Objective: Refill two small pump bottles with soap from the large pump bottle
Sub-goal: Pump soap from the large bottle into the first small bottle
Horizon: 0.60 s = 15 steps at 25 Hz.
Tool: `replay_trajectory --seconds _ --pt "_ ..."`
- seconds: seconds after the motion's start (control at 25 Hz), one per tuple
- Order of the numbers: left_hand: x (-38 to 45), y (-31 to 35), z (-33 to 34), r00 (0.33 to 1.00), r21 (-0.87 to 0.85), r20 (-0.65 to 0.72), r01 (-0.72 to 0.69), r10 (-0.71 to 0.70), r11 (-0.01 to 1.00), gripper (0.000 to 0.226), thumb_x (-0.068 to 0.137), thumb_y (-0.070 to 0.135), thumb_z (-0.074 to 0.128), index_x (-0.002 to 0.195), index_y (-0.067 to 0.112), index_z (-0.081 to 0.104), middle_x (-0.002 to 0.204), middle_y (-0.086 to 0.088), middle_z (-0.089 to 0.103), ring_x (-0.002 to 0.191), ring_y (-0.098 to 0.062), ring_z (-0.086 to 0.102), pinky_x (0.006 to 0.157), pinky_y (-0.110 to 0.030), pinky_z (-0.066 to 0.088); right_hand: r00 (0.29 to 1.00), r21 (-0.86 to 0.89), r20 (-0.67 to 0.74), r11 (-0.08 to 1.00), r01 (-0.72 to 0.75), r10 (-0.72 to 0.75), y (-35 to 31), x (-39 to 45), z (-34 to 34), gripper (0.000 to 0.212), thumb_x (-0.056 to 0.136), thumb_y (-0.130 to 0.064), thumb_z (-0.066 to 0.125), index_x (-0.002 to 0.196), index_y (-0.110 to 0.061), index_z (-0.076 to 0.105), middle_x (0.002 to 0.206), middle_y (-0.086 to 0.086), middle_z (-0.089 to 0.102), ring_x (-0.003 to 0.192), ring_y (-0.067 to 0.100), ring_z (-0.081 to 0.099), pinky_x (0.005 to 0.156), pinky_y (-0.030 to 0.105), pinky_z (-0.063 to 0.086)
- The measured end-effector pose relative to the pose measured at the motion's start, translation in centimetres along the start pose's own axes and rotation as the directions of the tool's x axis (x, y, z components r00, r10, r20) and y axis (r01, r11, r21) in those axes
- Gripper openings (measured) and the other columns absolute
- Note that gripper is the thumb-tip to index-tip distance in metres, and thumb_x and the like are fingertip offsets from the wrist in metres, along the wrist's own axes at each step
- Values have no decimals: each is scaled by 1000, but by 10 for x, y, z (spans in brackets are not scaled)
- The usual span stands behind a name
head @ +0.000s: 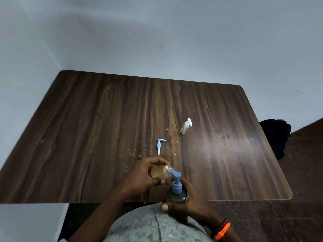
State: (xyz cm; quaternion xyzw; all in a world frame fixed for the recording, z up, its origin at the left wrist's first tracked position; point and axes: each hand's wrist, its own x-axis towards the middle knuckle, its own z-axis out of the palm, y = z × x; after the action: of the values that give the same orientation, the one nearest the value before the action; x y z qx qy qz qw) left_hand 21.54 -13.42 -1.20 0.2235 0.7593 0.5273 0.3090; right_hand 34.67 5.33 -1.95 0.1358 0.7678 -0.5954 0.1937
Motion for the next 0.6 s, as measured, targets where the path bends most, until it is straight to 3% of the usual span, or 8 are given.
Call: replay_trajectory --seconds 0.08,0.16,0.28,0.4,0.48,0.6 --pt "0 -4 1 1000 10 -8 28 -28 1000 47 69 25 88 112 39 72 114 12 78 108 -12 76 94 -51 63 996 -64 -71 996 58 -63 8 -9 7 90 67 -41 99 143 -44 49 132 -9 72 121 10 70 105 30 57" --pt "0 -7 3 999 8 -11 47 -47 999 49 72 18 88 113 39 72 116 10 77 110 -15 75 95 -54 62 968 -172 -177 974 146 -176 9 -14 12 102 70 -40 97 152 -40 37 150 -19 57 137 -1 56 112 16 47" --pt "-1 -4 4 999 -14 -22 42 -42 999 49 74 18 90 115 38 72 119 7 77 114 -18 74 97 -56 61 931 -194 -230 951 241 -283 2 -14 10 118 78 -25 92 163 -36 10 159 -16 47 139 8 57 114 29 50" --pt "-3 4 -1 998 -44 -62 24 -27 999 51 74 16 92 119 35 74 121 6 77 115 -18 73 100 -55 60 904 -245 -196 912 329 -379 -16 -18 3 109 84 -36 84 161 -47 7 162 -27 37 144 1 50 116 27 48" --pt "-4 11 -8 997 -55 -75 19 -23 998 54 77 15 92 124 31 74 124 5 77 118 -19 73 102 -54 59 885 -295 -181 882 368 -430 -32 -21 -4 99 86 -42 79 159 -53 11 160 -39 31 143 -7 46 114 15 44" --pt "-6 23 -17 997 -38 -78 -3 0 999 56 79 14 91 129 30 73 127 8 76 119 -16 72 102 -50 60 889 -318 -164 876 363 -428 -55 -25 -14 89 88 -43 73 153 -60 14 153 -40 38 138 -15 45 109 6 42"
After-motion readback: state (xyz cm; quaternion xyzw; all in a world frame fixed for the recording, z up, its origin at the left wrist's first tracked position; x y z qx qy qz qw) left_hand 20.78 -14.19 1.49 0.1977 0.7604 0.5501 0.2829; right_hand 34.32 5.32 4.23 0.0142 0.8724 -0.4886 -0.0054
